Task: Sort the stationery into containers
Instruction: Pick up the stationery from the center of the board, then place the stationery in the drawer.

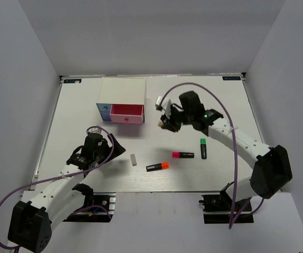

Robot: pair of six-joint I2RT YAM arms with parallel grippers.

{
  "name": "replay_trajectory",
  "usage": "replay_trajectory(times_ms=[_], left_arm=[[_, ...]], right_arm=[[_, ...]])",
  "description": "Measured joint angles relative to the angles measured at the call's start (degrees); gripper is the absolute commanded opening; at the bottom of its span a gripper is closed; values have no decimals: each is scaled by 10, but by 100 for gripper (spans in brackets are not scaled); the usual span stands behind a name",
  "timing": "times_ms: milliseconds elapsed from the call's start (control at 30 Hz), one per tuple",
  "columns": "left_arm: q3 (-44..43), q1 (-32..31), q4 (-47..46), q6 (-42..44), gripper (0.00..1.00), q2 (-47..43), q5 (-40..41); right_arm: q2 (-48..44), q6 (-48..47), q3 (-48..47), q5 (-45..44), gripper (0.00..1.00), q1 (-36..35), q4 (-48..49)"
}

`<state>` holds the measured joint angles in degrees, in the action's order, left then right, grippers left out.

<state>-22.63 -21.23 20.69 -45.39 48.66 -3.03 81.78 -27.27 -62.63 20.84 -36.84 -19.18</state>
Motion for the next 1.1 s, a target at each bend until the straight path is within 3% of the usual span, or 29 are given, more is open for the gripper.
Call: replay_trajectory(times_ms=[200,367,633,933,1100], left_arm=[[6,-4,-13,-10,99,1,-9],[5,-9,-22,-11,99,16,-16],[3,-20,-26,-9,99,32,-22],[-24,-42,-28,7,96,77,-23],[-38,-63,-29,17,94,111,-23]], right_arm=[[82,-2,-211,61,14,-11,42],[180,9,-297,78,17,-33,55],[271,7,-315,66,26,-59,54],[282,-4,-326,44,38,-61,56],[282,-7,-326,32,52,-61,57]])
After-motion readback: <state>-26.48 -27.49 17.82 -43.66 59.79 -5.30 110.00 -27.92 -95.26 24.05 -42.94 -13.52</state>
